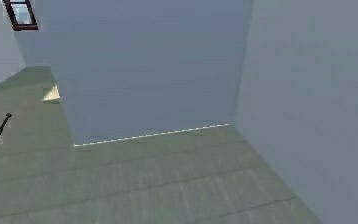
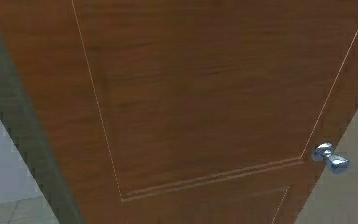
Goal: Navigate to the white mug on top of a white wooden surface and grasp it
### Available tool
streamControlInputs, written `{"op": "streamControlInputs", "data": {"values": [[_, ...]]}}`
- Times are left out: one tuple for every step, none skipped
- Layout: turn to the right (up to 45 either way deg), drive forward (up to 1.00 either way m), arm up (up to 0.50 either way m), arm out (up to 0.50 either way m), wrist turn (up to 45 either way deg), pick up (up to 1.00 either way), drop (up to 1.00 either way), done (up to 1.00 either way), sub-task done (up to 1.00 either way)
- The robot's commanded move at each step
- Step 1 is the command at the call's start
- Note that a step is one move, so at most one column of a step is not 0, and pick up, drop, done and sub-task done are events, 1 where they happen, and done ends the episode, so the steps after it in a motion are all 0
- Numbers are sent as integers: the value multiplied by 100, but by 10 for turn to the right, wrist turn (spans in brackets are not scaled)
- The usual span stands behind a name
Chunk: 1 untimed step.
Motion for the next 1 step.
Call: {"op": "streamControlInputs", "data": {"values": [[0, 30, 0, 0, 0, 0, 0, 0, 0]]}}
